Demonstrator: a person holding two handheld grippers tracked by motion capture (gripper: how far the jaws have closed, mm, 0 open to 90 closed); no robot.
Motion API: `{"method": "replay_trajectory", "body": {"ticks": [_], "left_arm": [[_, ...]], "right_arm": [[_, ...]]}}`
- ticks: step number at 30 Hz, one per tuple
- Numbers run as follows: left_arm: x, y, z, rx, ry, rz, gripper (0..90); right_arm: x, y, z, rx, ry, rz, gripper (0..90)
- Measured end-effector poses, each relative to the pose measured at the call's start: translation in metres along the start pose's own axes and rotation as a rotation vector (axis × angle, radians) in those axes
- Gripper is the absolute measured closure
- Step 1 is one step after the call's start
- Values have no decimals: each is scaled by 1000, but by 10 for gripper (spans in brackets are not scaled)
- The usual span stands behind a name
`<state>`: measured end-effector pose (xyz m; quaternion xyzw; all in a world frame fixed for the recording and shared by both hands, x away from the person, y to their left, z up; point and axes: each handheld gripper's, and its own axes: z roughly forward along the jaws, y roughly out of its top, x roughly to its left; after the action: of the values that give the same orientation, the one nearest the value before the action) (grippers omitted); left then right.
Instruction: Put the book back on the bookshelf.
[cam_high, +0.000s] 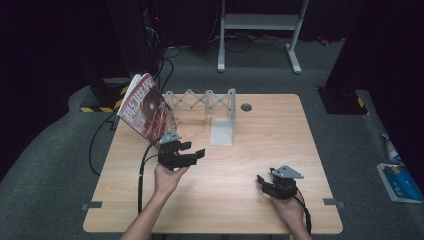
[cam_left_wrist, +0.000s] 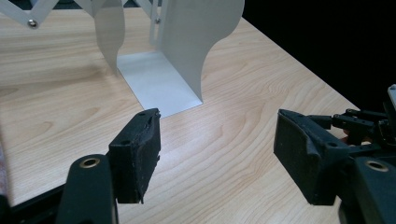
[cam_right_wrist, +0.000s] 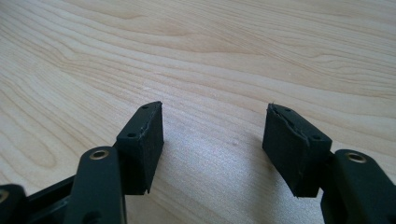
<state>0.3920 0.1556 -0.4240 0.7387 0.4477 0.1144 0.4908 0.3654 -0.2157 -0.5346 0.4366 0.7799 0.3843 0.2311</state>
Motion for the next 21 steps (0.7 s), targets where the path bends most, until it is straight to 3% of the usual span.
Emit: {"method": "replay_trajectory", "body": {"ticks": [21], "left_arm": [[-2,-8,17,32,-9,-10,329]], "right_arm": [[0,0,0,0,0,2,383]]}}
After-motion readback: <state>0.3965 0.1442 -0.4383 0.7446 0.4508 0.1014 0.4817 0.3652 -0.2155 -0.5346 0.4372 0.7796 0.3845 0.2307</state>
